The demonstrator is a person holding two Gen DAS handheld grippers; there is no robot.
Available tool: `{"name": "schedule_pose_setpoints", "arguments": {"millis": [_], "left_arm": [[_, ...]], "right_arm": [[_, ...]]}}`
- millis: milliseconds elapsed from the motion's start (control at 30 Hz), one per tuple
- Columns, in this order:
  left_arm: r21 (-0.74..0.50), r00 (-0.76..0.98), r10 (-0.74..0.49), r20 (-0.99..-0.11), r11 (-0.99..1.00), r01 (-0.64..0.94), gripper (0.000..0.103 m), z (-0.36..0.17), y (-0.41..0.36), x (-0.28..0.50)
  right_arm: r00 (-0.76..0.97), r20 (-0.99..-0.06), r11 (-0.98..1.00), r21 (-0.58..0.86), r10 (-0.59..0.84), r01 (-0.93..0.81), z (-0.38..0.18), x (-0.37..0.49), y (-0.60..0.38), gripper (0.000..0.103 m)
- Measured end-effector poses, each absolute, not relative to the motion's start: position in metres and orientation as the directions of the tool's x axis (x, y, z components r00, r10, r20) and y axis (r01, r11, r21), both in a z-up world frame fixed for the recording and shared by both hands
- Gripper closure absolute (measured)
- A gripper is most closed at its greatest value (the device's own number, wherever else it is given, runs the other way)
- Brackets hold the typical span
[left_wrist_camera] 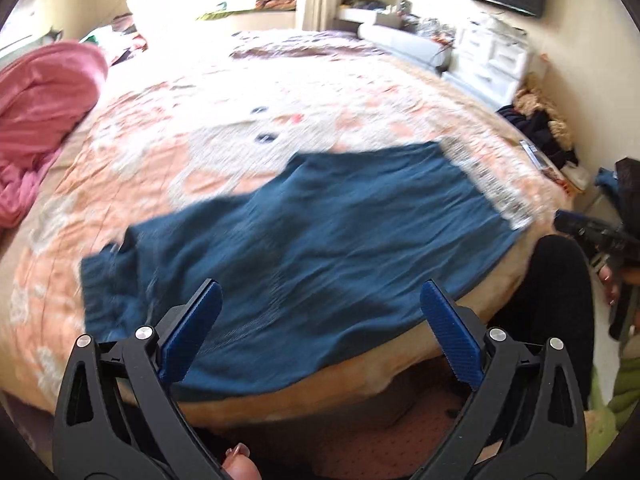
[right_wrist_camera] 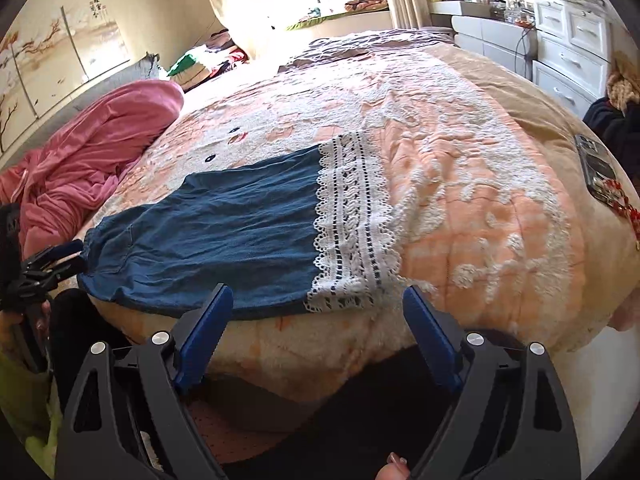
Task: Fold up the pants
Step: 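Move the left gripper to the lace hem edge and smooth the fold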
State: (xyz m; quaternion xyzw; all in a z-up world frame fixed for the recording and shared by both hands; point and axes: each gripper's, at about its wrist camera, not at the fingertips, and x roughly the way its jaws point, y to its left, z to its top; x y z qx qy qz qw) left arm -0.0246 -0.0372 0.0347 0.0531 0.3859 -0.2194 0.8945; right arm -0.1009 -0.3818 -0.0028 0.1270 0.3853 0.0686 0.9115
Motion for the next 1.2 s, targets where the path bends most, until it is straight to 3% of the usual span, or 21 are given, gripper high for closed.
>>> {"name": "schedule_pose_setpoints", "arguments": {"millis": [700,1067,1200], "left_arm": [[-0.028,0.549,-0.445,-0.708,0.794,0.607,0.01,0.064,-0.18,0.053],[0.042,0.472,-0.449,-0.759,0.69,0.723,0.01,0.04,-0.258,0.105],[0.072,0.472,-0.441,-0.763,0.668,0.741,0.01,0.031,-0.274,0.124]], "right_arm": [[0.717,-0.666,0.937,0.346,0.205,0.054,-0.014,-0.09,-0.395,0.014],[0.699,-0.678,0.913,0.398,0.228,0.088,-0.031,-0.075,-0.407,0.015],[0.69,-0.684,0.913,0.4,0.236,0.084,-0.033,-0.067,-0.408,0.02]]}}
